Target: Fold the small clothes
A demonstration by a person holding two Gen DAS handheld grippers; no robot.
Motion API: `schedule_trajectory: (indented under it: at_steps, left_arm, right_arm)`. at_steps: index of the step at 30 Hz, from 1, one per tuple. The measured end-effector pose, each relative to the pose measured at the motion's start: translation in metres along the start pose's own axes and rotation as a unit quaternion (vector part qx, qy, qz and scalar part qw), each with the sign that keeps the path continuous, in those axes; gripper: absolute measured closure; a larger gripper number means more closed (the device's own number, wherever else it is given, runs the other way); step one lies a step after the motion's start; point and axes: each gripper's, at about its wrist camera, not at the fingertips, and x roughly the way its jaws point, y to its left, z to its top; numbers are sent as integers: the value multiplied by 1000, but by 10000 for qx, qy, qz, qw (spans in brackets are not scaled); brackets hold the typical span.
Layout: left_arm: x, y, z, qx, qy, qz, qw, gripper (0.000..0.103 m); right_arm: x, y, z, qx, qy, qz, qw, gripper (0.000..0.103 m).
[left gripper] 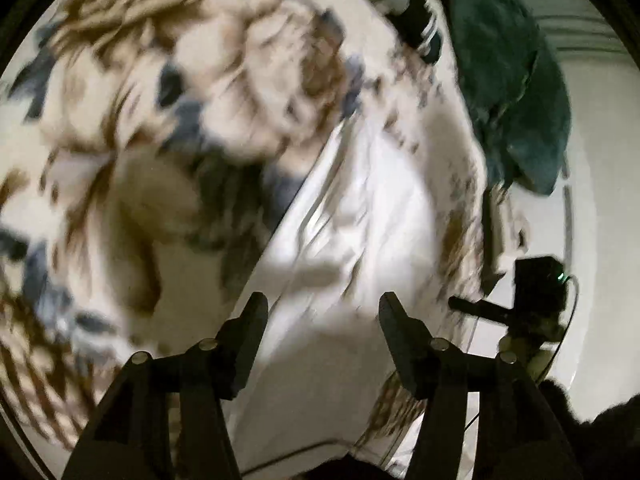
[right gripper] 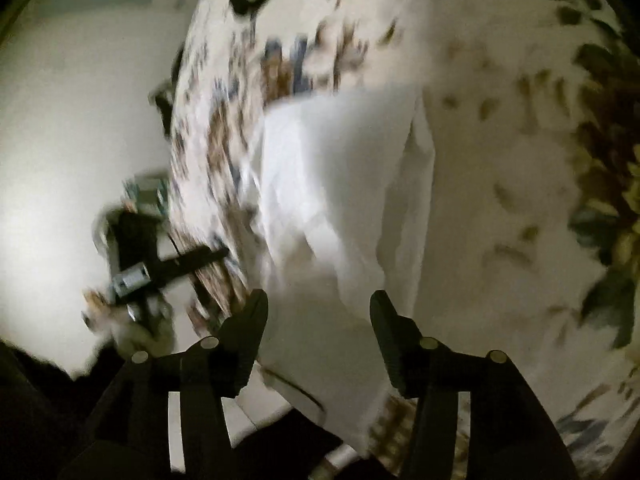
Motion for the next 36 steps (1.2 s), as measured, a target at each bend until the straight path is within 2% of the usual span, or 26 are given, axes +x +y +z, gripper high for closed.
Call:
schedule_trajectory:
  at_steps: [2,6,8,9,11,13,16,19,22,23,24,27,32,36]
  left_arm:
    - [9,-19,16,195,-188,15,9996,48]
    - [44,-56,40,718,-374,61,9967,48]
    - [67,-60,44,1092,-355,518,9920,48]
    - [79,-59,46,1182,-264,676,9903,48]
    - [99,-48,41,1301,-11,985,9866,48]
    - [105,-40,35,1445,111,1087,9835,48]
    - [96,-39,32,1554,151,1080,9818,48]
    - [65,-41,30,1252,34,660,9899,48]
    - [22,-38,10,965,-62,228,9950,46]
    - [5,-32,-4,869,-56,137,9961,37]
    - [-7,-26,-17,798,-34,115,9967,29]
    - [-32,1,-62,585,187,310,9976,28]
    - [-24,70,-136,-189,767,739,9941,28]
    - [4,100,-174,-371,1094,828,9899,28]
  right_arm:
    - [0,3,12,194,-383,228,9988,47]
    - [20,10,47,599,-851,781,9915,47]
    - [38,4,57,965,-967,984,9857,47]
    - [49,-2,59,1113,-961,986,9842,47]
    - [65,-13,56,1282,-909,601,9857,47]
    - [79,-26,42,1472,-746,304,9858,48]
    - [85,-31,18,1559,-702,169,9851,48]
    - [65,-21,-5,1732,-943,285,9800,48]
    - [43,-6,-33,1781,-1159,294,9767,47]
    - [34,0,-48,1817,-1176,194,9761,46]
    - [29,3,-61,1839,-1158,87,9761,44]
    - [23,2,-107,1988,-979,-291,9747,43]
    - [55,-26,-179,2417,-269,-523,9686,43]
    - [84,-45,-214,2392,109,-940,9663,43]
